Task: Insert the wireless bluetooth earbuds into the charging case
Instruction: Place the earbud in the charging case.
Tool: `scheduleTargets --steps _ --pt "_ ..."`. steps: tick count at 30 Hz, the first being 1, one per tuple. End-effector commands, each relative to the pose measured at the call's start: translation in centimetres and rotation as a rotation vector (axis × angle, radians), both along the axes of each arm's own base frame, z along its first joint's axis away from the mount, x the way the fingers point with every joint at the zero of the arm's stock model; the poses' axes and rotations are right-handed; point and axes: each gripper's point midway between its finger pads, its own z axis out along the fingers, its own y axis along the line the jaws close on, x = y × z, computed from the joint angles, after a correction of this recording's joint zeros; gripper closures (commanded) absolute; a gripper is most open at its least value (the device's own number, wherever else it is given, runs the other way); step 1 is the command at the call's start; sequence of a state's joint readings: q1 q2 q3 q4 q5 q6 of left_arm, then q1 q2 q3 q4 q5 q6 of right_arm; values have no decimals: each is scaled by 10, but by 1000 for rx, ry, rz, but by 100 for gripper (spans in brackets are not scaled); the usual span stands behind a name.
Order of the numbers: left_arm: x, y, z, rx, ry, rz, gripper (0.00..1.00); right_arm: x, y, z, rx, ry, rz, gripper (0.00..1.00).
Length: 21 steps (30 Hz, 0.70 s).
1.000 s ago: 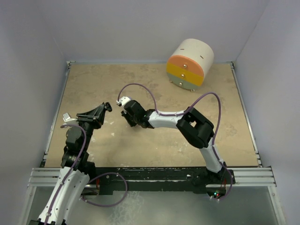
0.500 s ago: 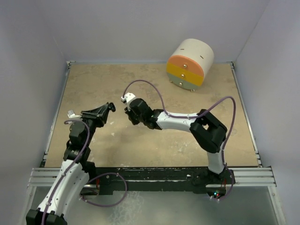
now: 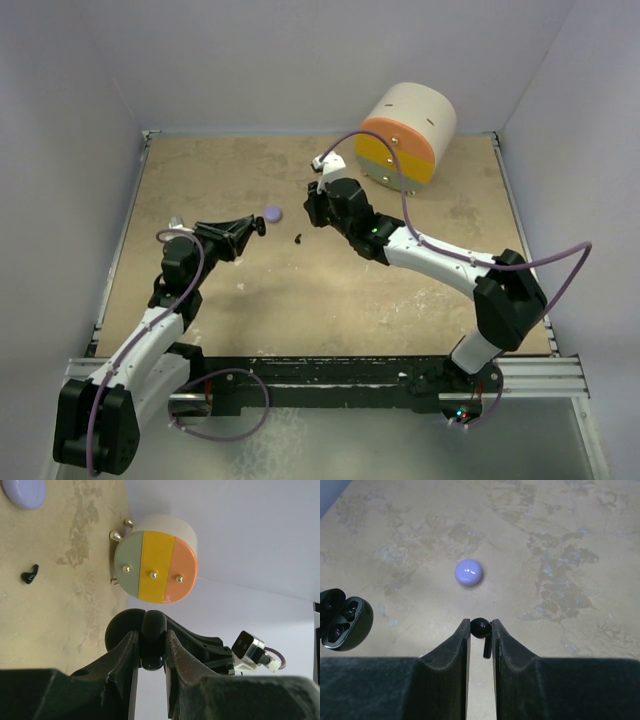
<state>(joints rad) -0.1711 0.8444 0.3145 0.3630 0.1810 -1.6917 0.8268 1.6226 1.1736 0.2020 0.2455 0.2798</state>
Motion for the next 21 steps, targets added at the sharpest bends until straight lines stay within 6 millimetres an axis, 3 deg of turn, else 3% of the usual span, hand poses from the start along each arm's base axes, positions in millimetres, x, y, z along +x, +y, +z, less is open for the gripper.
scheduleTargets --steps 1,21 --pt "5 -11 54 -8 -181 -68 100 3 -9 28 72 -45 -51 81" --pt "3 -11 55 14 -184 -69 100 3 -14 31 71 -46 -50 82"
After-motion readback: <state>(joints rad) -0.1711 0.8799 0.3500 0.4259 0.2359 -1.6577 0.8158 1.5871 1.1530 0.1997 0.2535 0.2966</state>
